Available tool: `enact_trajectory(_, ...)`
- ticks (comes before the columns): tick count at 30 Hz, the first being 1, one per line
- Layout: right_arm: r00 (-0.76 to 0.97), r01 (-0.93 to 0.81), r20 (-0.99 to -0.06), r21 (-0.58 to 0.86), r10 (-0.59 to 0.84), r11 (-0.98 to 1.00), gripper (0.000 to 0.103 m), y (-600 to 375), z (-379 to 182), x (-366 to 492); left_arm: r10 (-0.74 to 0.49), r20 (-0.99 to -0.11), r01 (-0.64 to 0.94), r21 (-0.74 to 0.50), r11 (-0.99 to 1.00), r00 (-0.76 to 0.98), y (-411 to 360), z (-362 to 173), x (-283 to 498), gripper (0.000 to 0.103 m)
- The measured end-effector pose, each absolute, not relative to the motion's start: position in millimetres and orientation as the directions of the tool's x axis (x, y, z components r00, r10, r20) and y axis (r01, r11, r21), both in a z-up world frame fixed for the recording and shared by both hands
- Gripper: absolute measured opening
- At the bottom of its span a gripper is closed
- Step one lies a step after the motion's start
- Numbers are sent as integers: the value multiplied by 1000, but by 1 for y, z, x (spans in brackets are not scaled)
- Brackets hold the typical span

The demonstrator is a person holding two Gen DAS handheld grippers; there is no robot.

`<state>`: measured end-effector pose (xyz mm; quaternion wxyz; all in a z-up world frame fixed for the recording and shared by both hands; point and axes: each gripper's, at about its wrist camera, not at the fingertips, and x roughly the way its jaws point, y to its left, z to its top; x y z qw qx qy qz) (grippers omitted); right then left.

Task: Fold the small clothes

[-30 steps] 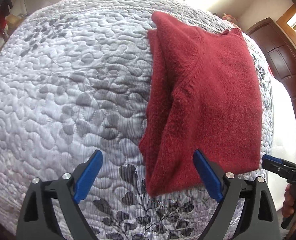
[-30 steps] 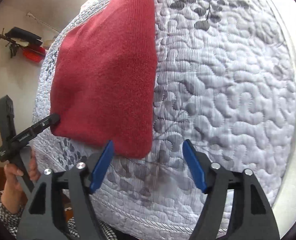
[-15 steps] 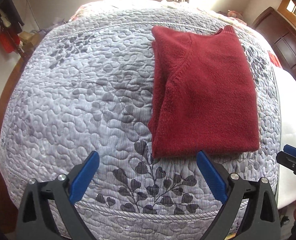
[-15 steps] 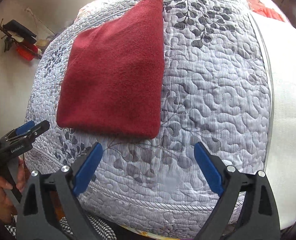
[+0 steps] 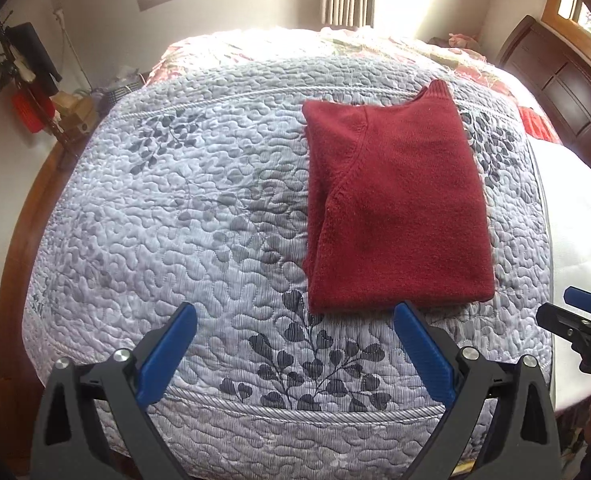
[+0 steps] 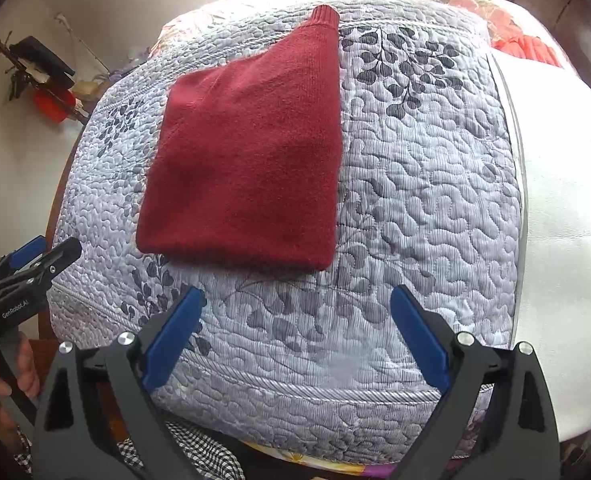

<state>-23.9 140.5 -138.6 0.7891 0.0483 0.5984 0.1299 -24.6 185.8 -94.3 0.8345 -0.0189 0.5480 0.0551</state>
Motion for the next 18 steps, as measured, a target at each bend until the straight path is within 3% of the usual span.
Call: enact_trajectory(18, 281, -153, -931, 198, 235, 968, 96, 163, -113, -42, 115, -907, -108, 77, 991, 405, 181, -68, -48, 99)
